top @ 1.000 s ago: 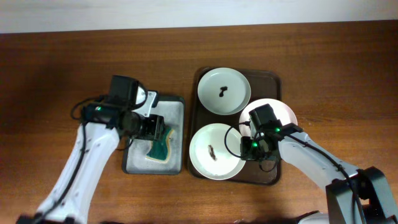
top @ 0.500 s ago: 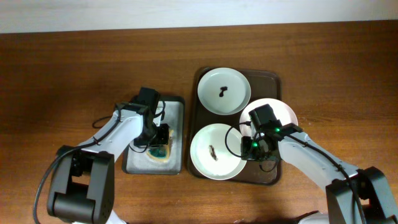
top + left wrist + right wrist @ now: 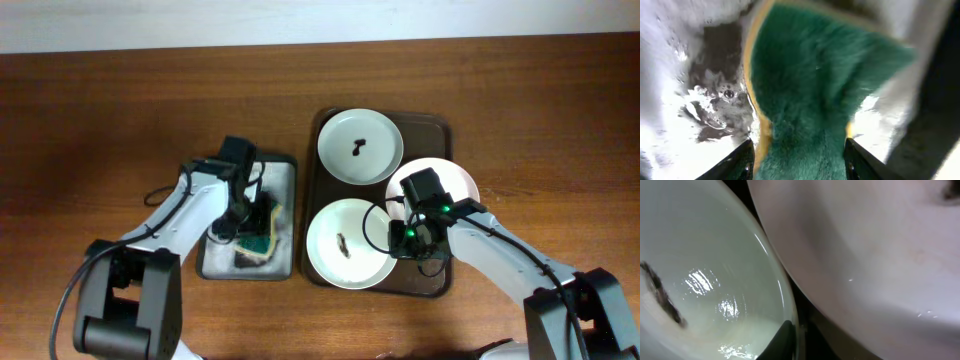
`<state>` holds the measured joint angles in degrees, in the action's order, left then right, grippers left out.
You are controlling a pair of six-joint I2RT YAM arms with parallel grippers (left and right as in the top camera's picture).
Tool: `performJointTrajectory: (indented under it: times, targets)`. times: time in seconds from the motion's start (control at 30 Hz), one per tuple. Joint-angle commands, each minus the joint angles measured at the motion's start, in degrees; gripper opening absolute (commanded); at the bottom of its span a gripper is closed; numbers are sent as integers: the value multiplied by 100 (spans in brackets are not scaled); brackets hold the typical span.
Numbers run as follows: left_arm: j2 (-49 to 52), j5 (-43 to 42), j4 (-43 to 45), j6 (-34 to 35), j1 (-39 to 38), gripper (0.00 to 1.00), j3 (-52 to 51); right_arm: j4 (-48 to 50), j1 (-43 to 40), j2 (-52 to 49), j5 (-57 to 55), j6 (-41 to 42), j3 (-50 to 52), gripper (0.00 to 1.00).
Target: Clean dirty plates on tray and stack at the side
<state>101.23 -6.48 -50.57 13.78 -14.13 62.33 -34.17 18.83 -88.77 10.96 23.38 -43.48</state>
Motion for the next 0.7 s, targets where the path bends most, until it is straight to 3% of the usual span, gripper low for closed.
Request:
performJointTrajectory:
  times: [0.0, 0.07, 0.23, 0.37, 0.43, 0.5, 0.6, 0.67]
  targets:
    - [-85, 9, 476, 9, -13, 35, -767, -7, -11, -11, -109, -13, 9, 16]
    - [-85, 11, 890, 11, -11, 0, -1130, -9, -11, -11, -107, -13, 9, 17]
    - [-98, 9, 866, 9, -7, 0, -920, -9, -11, -11, -107, -15, 9, 18]
    - [-173, -33, -431, -188, -13, 0, 490, 4, -11, -11, -116, -15, 9, 16]
    - [-267, -509, -957, -192, -13, 0, 1331, 63, -11, -11, -404, 304, 9, 8]
    - [-323, -992, -820, -186, -13, 0, 1604, 201, -11, -11, -778, 863, 9, 6]
    - [-256, -1746, -651, -111, -46, 0, 1606, 326, -9, -11, -470, 841, 11, 4]
    - [-199, -1818, -621, 160, -236, 0, 1602, 258, -11, -11, -470, 844, 11, 4]
